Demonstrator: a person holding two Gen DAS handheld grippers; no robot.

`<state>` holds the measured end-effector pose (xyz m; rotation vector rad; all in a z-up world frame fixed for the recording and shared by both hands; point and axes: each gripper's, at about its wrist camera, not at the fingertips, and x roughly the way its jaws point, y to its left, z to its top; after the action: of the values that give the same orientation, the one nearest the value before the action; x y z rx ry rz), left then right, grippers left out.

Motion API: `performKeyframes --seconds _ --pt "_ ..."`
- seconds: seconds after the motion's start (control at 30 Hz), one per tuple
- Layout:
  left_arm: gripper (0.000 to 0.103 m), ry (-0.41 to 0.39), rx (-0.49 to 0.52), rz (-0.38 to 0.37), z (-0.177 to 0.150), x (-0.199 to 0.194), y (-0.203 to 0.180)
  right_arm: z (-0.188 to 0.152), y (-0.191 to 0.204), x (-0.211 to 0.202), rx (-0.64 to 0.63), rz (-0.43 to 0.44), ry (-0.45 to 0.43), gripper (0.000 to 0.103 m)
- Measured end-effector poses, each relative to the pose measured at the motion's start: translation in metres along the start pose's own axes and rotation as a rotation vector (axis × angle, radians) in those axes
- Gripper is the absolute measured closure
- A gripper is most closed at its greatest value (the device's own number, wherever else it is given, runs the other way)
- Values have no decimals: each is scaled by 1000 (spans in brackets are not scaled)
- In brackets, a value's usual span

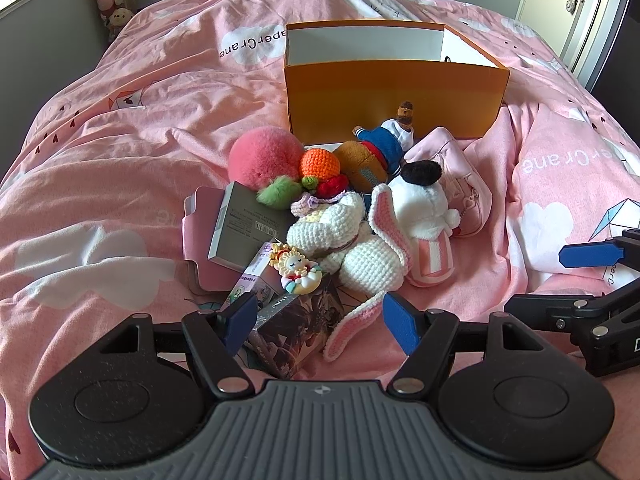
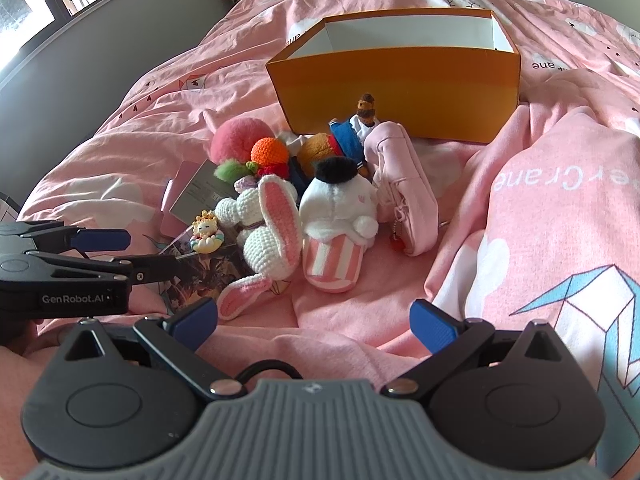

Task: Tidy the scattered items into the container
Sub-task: 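Move both tools toward the pile of toys and card boxes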

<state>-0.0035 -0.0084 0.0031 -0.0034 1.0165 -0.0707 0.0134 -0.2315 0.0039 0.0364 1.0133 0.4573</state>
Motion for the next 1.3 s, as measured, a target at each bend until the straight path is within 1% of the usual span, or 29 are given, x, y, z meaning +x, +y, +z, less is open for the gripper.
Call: performKeyframes --seconds 0.57,0.73,0.83,0.9,1.03,1.13,1.2,1.23,1.27,1.3 --pt "21 -2 2 1 0 0 0 -1 0 5 -7 -2 3 0" --pt "22 -8 -8 -16 2 -1 4 0 -2 7 -9 27 0 0" --pt "23 -14 -24 -30 4 0 11 4 -1 8 -26 28 1 0" --pt "24 -16 -36 -41 6 2 15 8 0 9 -44 23 -5 0" --pt "29 -28 -65 -55 10 2 27 19 0 9 -74 34 -24 1" --pt "32 -34 -66 -57 14 3 33 30 -2 11 -82 41 -38 1" --pt "34 -31 -56 -60 17 4 37 39 -2 13 -94 43 -45 2" --pt "36 -29 -51 -56 17 4 36 43 -2 14 -102 42 -49 5" --pt "39 -27 -50 -52 18 5 38 48 -1 16 -111 39 -51 11" --pt "41 -22 -51 -45 19 7 40 52 0 19 -119 38 -52 15"
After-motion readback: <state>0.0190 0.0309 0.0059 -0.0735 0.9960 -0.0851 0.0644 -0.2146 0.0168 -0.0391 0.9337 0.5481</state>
